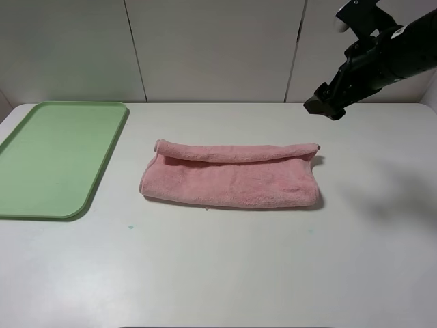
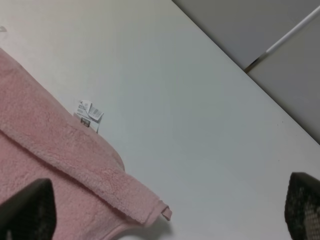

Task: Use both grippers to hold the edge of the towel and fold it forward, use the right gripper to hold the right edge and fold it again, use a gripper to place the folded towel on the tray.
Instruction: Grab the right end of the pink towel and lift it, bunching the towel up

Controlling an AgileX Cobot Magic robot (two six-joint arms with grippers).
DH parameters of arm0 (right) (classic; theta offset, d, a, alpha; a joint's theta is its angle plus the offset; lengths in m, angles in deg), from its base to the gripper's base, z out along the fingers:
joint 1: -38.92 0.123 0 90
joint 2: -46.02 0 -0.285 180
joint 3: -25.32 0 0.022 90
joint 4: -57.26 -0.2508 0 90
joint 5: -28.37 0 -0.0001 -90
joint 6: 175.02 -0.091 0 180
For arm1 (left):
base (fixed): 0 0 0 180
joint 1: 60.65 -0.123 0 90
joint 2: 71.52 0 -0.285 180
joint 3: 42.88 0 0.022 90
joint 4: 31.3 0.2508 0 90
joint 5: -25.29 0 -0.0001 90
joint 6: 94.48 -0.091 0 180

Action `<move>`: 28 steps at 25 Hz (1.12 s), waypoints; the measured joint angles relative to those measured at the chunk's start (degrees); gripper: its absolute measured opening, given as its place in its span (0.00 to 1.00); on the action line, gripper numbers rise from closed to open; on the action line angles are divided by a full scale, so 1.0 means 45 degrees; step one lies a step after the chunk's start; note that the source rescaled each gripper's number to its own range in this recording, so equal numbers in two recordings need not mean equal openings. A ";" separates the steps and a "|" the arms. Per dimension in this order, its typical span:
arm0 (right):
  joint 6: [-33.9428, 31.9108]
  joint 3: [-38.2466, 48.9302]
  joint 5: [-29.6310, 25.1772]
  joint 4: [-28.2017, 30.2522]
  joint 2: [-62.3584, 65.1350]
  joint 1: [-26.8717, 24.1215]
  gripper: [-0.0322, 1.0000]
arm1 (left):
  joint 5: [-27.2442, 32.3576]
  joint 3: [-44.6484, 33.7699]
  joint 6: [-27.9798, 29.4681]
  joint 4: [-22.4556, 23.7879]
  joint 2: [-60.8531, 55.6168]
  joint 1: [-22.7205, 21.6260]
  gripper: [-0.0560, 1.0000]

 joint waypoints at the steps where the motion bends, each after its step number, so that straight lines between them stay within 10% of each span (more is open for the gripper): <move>1: 0.0000 0.0000 0.0000 -0.0003 0.0000 0.0000 1.00 | -0.0016 -0.0221 -0.0298 -0.0319 -0.0390 0.0000 1.00; 13: 0.0000 0.0000 0.0000 -0.0061 0.0000 0.0000 1.00 | -0.1080 -0.2219 -0.3395 -0.3904 -0.2354 0.0024 1.00; 22: -0.0024 0.0000 0.0000 -0.0137 0.0000 0.0000 1.00 | -0.1080 -0.2236 -0.3892 -0.4272 -0.2365 -0.0058 1.00; 28: -0.0025 0.0000 0.0000 -0.0160 0.0000 0.0000 1.00 | -0.1102 -0.2236 -0.3918 -0.4322 -0.2365 -0.2686 1.00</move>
